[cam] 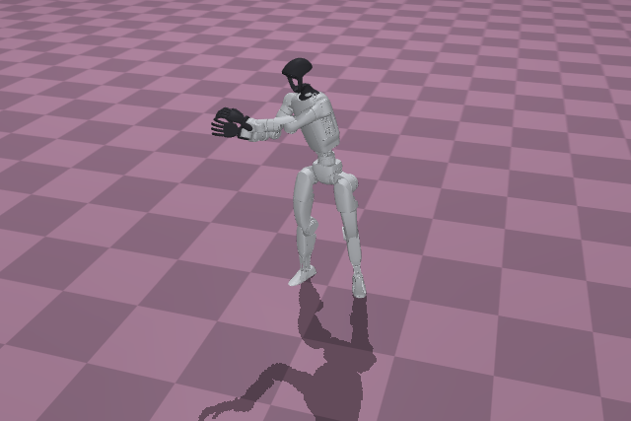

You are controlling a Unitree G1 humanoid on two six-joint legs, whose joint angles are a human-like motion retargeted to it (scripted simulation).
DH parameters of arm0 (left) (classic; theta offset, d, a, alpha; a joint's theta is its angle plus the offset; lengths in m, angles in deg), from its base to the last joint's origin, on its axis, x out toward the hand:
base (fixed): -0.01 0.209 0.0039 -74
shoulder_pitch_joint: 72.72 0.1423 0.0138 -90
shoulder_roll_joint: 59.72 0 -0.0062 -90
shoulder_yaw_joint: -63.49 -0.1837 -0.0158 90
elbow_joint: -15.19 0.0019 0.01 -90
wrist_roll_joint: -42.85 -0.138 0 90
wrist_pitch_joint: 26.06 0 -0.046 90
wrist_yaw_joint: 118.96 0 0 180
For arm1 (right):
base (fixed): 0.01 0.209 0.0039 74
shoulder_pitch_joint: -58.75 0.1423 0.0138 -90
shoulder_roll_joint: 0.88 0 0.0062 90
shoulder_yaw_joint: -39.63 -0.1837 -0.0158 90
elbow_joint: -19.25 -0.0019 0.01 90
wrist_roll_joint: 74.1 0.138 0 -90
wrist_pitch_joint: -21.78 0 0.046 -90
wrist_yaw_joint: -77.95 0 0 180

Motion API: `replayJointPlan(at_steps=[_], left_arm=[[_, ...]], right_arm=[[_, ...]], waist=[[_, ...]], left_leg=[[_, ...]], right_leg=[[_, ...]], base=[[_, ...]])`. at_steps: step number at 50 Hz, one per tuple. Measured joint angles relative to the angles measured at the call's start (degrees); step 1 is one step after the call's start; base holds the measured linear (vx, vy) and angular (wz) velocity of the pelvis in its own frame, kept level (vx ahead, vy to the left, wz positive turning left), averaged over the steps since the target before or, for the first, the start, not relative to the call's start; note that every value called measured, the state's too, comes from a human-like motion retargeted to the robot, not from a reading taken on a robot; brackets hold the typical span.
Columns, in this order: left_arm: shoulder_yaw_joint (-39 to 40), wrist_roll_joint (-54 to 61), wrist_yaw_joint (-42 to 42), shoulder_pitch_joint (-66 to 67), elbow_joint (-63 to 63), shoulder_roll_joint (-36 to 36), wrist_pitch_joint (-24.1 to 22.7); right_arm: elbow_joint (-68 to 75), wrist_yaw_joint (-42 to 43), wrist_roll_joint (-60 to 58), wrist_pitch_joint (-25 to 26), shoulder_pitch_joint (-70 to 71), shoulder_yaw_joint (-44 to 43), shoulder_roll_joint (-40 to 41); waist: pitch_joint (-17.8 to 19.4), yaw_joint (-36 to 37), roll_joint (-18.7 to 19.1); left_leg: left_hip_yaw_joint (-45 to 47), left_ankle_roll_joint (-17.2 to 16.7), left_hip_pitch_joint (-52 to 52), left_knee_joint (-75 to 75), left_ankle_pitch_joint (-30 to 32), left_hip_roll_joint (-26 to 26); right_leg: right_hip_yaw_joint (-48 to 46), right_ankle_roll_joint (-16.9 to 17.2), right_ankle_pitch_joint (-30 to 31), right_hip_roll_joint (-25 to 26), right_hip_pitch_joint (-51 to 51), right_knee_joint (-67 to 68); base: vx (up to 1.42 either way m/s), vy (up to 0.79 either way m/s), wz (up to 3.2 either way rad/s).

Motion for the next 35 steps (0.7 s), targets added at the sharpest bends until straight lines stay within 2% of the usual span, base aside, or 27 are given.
replayJointPlan(at_steps=[1, 2, 3, 4, 10, 13, 20, 22, 24, 28, 35], left_arm=[[2.0, 0.2, 1.1, 0.7, -0.8, -1.0, 0.6], [4.0, 1.4, 1.2, 1.4, -1.7, -2.0, 0.8], [6.1, 4.9, -0.6, 2.0, -3.0, -2.7, 0.4], [8.2, 7.6, -1.5, 3.0, -4.1, -3.3, 0.2], [20.9, 21.2, -2.6, 12.9, -11.7, -5.9, -0.8], [26.0, 26.5, -1.0, 19.7, -15.2, -6.9, -0.8], [34.5, 40.4, 5.1, 37.2, -21.5, -9.0, -1.0], [36.2, 41.6, 7.9, 41.9, -21.5, -10.2, 0.1], [38.0, 45.4, 7.3, 45.6, -20.9, -11.1, 0.5], [40.5, 48.5, 6.3, 50.3, -16.6, -14.2, 3.7], [42.5, 48.6, -1.1, 48.2, -5.0, -19.3, 8.0]], right_arm=[[0.3, -2.2, -3.3, 3.0, 0.7, -0.5, -1.1], [-0.4, -3.1, -4.0, 4.0, 1.2, -1.1, -1.4], [-3.0, -1.2, 0.8, 0.8, 1.6, -2.1, -0.2], [-4.3, -0.7, 2.0, 0.0, 2.0, -2.4, -0.1], [-7.5, -3.1, -0.5, 2.9, 2.7, -1.2, -2.7], [-7.7, -7.2, -1.4, 5.8, 0.7, -0.1, -4.6], [-7.9, -16.9, 6.0, 8.2, -9.5, 1.6, -7.9], [-6.8, -21.0, 3.0, 10.7, -12.4, 1.4, -9.9], [-7.0, -21.0, 9.3, 9.5, -15.3, 0.3, -9.4], [-4.9, -23.4, 14.7, 11.3, -19.1, -2.0, -10.3], [-0.9, -21.4, 21.8, 11.7, -20.0, -4.0, -10.2]], waist=[[-0.4, 0.7, -0.3], [-0.8, 1.4, -0.6], [-1.0, 2.2, -0.8], [-1.3, 3.0, -1.2], [-3.1, 8.9, -4.1], [-3.6, 11.9, -5.7], [-3.2, 17.7, -8.8], [-3.1, 18.9, -9.4], [-2.6, 19.9, -9.7], [-2.1, 21.1, -10.1], [-1.9, 20.8, -10.0]], left_leg=[[-0.4, 0.1, 0.1, 0.0, -0.1, -0.1], [-0.7, 0.2, 0.1, 0.0, -0.1, -0.2], [-1.2, 0.3, 0.2, 0.0, -0.2, -0.4], [-1.6, 0.4, 0.3, 0.0, -0.3, -0.4], [-3.8, 0.7, 0.7, 0.3, -1.0, -0.2], [-4.9, 0.7, 0.7, 0.6, -1.3, -0.1], [-8.0, 0.4, 0.1, 0.9, -1.7, 0.1], [-8.9, 0.4, -0.1, 0.9, -1.8, 0.1], [-9.7, 0.3, -0.2, 0.9, -1.7, 0.2], [-11.0, 0.4, -0.3, 0.8, -1.7, 0.3], [-12.1, 0.7, 0.2, 1.0, -1.9, 0.2]], right_leg=[[-0.3, 0.0, -0.1, -0.2, 0.2, 0.3], [-0.6, 0.0, -0.3, -0.4, 0.3, 0.5], [-0.9, 0.0, -0.4, -0.7, 0.6, 0.7], [-1.2, 0.0, -0.6, -0.9, 0.8, 0.9], [-3.3, -0.3, -1.4, -1.4, 2.3, 1.8], [-4.5, -0.5, -1.5, -1.5, 3.1, 1.9], [-7.4, -0.9, -1.8, -1.8, 4.4, 1.9], [-8.1, -1.0, -1.9, -1.9, 4.4, 2.4], [-8.6, -1.1, -2.2, -1.9, 4.3, 3.0], [-9.1, -1.3, -2.9, -1.9, 3.7, 4.7], [-8.5, -2.1, -3.7, -1.7, 3.4, 5.9]], base=[[0.0, 0.06, 0.31], [0.01, 0.07, 0.34], [0.01, 0.07, 0.36], [0.01, 0.06, 0.36], [0.01, 0.04, 0.32], [0.0, 0.04, 0.34], [-0.01, 0.06, 0.41], [-0.02, 0.08, 0.42], [-0.01, 0.08, 0.4], [0.0, 0.07, 0.31], [0.0, 0.01, 0.06]])
